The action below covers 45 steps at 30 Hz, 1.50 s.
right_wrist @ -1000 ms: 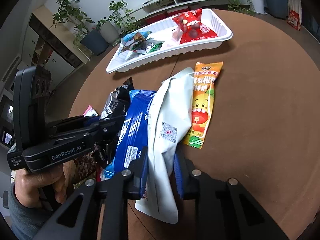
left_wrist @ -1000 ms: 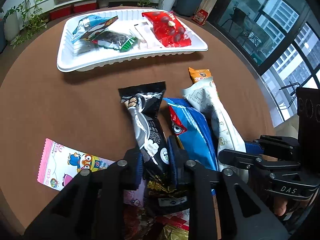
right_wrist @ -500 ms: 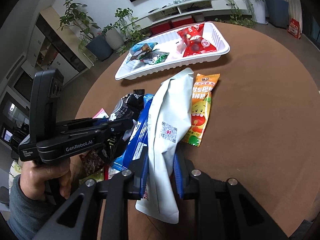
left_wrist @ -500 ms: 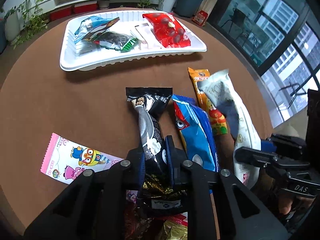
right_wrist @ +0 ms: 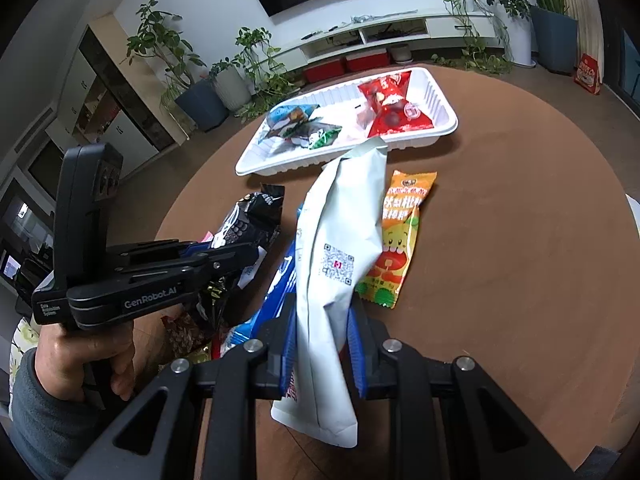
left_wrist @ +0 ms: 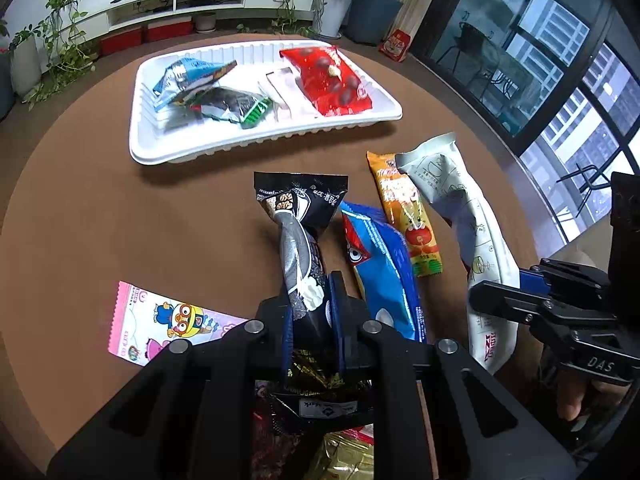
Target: Organize snacks
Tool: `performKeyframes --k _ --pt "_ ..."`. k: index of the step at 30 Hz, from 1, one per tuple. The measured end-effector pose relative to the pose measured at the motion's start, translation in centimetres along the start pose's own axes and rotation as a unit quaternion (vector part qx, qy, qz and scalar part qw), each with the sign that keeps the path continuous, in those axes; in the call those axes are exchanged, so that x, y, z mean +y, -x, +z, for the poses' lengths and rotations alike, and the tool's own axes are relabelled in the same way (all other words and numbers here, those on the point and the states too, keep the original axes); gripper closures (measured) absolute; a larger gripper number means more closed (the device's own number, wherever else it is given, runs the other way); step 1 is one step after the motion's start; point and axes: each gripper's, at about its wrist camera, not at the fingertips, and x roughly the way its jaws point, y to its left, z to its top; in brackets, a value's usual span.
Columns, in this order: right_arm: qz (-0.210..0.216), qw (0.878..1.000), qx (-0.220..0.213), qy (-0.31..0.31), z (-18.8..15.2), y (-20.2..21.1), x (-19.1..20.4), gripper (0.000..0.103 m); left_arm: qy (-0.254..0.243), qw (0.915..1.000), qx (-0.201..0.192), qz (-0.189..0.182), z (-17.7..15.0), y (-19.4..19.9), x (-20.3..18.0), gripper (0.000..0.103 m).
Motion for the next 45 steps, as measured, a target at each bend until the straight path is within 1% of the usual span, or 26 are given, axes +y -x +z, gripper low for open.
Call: performKeyframes --k 5,9,11,15,16,19,22,25,26,27,31,34,37,42,45 --pt "-0.002 1.000 -0.016 0.002 1.0 1.2 -0.2 0.078 0.011 0.9996 -0.024 -0.009 0.5 2.6 0.5 0.090" --pt "-0.007 0.999 -0.038 0.007 2.8 2.8 -0.6 0.078 0.023 0.9982 -0.055 -0.011 1.8 5.3 1.3 0.090" --pt "-0.009 0.999 -0.047 0.012 3.9 3.3 -0.7 0.078 0.031 0.9969 -0.071 -0.016 3.0 6.6 1.9 0.090" --pt "-0.013 0.997 -0.073 0.031 6.9 4.3 -0.3 0.078 0.034 0.9950 -0.094 -0.009 5.8 8.5 2.7 0.090" --pt "-0.015 0.996 -0.081 0.039 8.1 4.5 0.0 0.078 0.033 0.9948 -0.097 -0.007 6.4 8.8 2.9 0.090" --pt "-0.014 0.995 -0.083 0.053 10.8 3.7 0.4 0.078 0.032 0.9947 -0.097 -0.012 8.8 8.7 3.2 0.090" --pt "-0.012 0.995 -0.078 0.067 13.8 1.9 0.9 0.078 0.026 0.9953 -0.093 0.001 11.3 7.9 3.1 0.090" --pt "-0.012 0.994 -0.068 0.084 16.7 -0.7 1.2 0.078 0.023 0.9964 -0.080 0.012 13.7 5.9 3.1 0.090" --pt "-0.014 0.994 -0.063 0.089 17.1 -1.3 1.4 0.078 0.023 0.9968 -0.075 0.014 14.4 5.0 3.1 0.090" --pt "-0.016 0.994 -0.053 0.094 18.1 -2.7 1.4 0.078 0.024 0.9970 -0.072 0.017 15.0 4.2 3.2 0.090" --pt "-0.016 0.995 -0.021 0.097 20.1 -6.6 1.0 0.078 0.032 0.9977 -0.054 0.025 17.2 0.5 3.9 0.090" --pt "-0.018 0.995 -0.004 0.101 20.7 -9.0 0.8 0.078 0.039 0.9978 -0.045 0.028 18.0 -1.6 4.4 0.089" --pt "-0.022 0.996 0.011 0.089 21.0 -11.0 -0.4 0.078 0.051 0.9975 -0.036 0.033 18.5 -3.5 5.0 0.090" --pt "-0.035 0.996 0.033 0.082 21.0 -13.2 -1.6 0.078 0.061 0.9965 -0.031 0.049 18.4 -5.8 5.5 0.089" --pt "-0.041 0.995 0.036 0.081 20.6 -13.7 -1.7 0.078 0.067 0.9956 -0.031 0.058 18.2 -6.6 5.5 0.089"
